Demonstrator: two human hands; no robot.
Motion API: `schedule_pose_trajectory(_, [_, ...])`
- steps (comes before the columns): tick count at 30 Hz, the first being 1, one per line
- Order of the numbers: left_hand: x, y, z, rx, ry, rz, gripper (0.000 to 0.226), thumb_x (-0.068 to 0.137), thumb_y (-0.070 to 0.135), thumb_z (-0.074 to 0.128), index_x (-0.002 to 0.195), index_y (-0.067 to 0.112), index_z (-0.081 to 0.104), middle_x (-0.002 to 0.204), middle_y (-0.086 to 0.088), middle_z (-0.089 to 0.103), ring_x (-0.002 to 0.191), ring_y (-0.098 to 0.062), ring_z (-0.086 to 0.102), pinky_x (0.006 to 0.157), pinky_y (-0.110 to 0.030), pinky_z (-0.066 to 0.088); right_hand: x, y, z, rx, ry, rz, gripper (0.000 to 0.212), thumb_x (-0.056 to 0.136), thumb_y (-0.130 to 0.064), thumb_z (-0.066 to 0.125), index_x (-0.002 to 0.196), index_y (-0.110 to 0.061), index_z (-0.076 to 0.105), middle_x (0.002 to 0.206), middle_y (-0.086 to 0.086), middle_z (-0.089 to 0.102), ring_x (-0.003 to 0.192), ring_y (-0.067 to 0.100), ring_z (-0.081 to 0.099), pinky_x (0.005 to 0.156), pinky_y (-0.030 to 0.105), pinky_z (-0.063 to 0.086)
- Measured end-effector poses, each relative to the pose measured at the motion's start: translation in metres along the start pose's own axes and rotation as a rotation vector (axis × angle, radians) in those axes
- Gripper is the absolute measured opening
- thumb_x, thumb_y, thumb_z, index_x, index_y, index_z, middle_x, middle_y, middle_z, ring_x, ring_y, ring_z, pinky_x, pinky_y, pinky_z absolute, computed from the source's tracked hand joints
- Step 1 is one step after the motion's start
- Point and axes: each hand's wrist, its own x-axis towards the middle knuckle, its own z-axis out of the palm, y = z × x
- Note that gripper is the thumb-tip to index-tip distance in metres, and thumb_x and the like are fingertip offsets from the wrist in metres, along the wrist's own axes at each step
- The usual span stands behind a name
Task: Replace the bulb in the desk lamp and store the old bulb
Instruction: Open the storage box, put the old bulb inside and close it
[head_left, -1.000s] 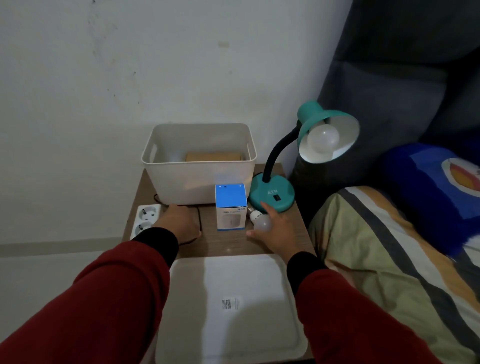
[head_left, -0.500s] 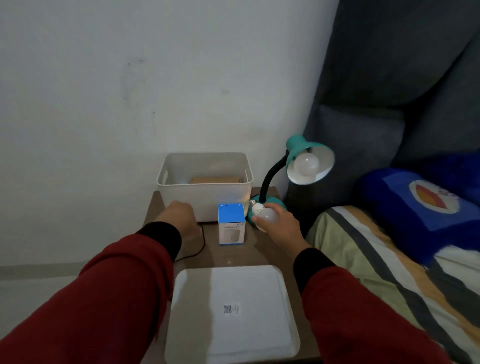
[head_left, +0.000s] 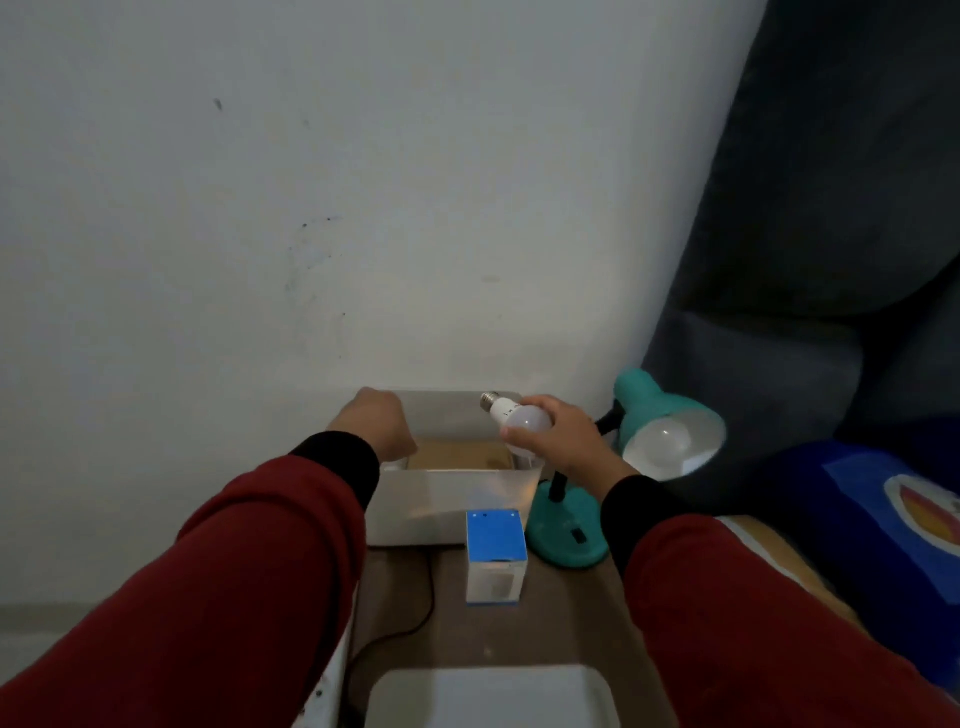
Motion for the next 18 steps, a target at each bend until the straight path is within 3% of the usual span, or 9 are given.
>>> schedule_pose_trajectory(3, [0.041,-0.005,0.013,-0.006,-0.019,-0.001,0.045,0.086,0.029,0.059,0.123,0.003,0.053,0.128,-0.015,0.054,0.116,-0.028,0.054,0.091,-0.028,0.046,0.043,0.003,0.019,-0.038,-0.057,0.022,0.056,0.073,-0.029,0.077,0.125,-0.018,0.057,0.122,0.007,0.06,0.108,0.023,0.058,0.091,0.032,0.049])
schedule_pose_trajectory(7, [0.085,-0.008,0.035,0.056,-0.03,0.036,0.044,0.089,0.031,0.055,0.126,0.006,0.053,0.13,-0.011,0.056,0.123,-0.025,0.051,0.101,-0.027,0.041,0.089,0.019,0.049,-0.111,-0.167,0.073,0.057,0.071,-0.025,0.079,0.123,-0.017,0.059,0.123,0.009,0.058,0.11,0.025,0.056,0.088,0.029,0.046])
schedule_pose_trajectory(11, [0.115,-0.013,0.061,0.059,-0.087,0.035,0.052,0.086,0.04,0.056,0.128,0.009,0.053,0.135,-0.009,0.054,0.127,-0.024,0.049,0.106,-0.028,0.036,0.115,0.036,0.074,-0.15,-0.251,0.116,0.059,0.068,-0.019,0.082,0.122,-0.015,0.058,0.12,0.011,0.06,0.111,0.028,0.057,0.098,0.04,0.049])
schedule_pose_trajectory(16, [0.129,-0.02,0.082,0.008,-0.159,0.003,0.056,0.085,0.036,0.061,0.131,0.005,0.05,0.138,-0.013,0.05,0.127,-0.027,0.048,0.102,-0.031,0.041,0.128,0.046,0.088,-0.249,-0.332,0.106,0.06,0.068,-0.019,0.081,0.123,-0.017,0.057,0.123,0.009,0.059,0.109,0.024,0.055,0.09,0.03,0.046])
schedule_pose_trajectory(18, [0.131,-0.021,0.087,0.022,-0.17,0.006,0.055,0.087,0.036,0.06,0.131,0.005,0.049,0.139,-0.013,0.049,0.128,-0.028,0.047,0.103,-0.032,0.04,0.129,0.048,0.091,-0.286,-0.354,0.102,0.061,0.068,-0.019,0.082,0.124,-0.017,0.057,0.125,0.01,0.057,0.112,0.026,0.055,0.093,0.032,0.046])
